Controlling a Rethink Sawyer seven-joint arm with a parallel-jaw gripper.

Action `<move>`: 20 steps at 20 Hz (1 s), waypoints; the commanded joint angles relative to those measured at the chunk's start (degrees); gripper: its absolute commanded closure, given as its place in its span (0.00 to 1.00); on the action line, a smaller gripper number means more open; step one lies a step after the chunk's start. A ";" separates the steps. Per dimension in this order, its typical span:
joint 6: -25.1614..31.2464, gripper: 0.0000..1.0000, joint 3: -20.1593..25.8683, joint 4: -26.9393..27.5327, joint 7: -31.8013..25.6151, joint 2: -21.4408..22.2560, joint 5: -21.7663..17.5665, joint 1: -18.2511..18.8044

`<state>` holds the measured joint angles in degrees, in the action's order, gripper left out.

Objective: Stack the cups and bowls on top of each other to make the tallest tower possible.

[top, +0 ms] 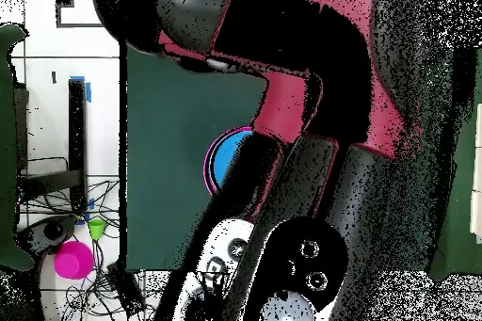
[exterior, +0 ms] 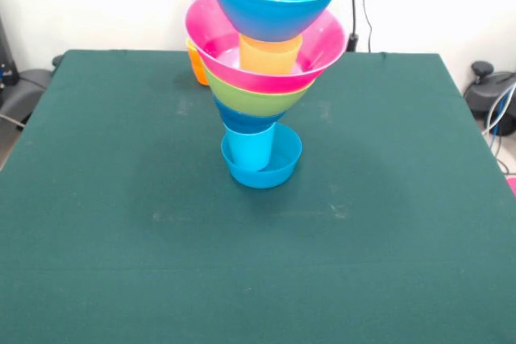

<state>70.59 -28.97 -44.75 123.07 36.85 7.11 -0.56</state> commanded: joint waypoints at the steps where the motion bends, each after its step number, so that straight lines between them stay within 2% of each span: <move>1: -1.50 1.00 7.40 -8.22 -10.75 -0.25 -4.41 -0.86; 13: -0.71 1.00 7.95 -8.16 -10.74 0.33 -5.87 -0.51; 20: -2.42 1.00 7.89 -10.83 -10.11 1.36 -6.30 -0.56</move>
<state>70.44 -27.51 -46.94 123.07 37.29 5.31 -0.57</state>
